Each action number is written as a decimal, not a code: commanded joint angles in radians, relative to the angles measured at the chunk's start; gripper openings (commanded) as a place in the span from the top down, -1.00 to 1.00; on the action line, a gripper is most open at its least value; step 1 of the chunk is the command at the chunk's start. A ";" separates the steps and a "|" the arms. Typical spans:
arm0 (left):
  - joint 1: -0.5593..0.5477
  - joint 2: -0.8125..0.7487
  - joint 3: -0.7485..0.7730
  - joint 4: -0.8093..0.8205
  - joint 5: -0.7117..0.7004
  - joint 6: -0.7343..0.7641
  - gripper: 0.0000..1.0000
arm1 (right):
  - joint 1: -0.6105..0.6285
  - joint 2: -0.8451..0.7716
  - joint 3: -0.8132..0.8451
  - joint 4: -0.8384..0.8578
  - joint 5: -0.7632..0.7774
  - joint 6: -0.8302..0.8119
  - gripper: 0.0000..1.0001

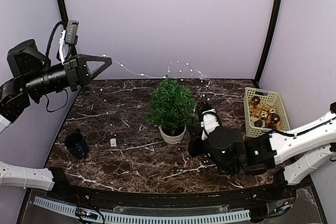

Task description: Decorate the small christmas tree

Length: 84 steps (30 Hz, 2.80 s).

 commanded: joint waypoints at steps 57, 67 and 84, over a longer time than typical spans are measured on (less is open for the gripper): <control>0.041 0.421 -0.015 0.321 0.098 -0.153 1.00 | -0.843 -0.506 -0.051 -0.440 -1.242 0.119 -0.84; 0.044 0.420 -0.010 0.310 0.104 -0.150 1.00 | -0.822 -0.403 0.012 -0.264 -1.105 0.057 -0.60; 0.048 0.443 0.012 0.297 0.117 -0.145 1.00 | -0.768 -0.086 0.112 -0.078 -1.134 -0.021 -0.18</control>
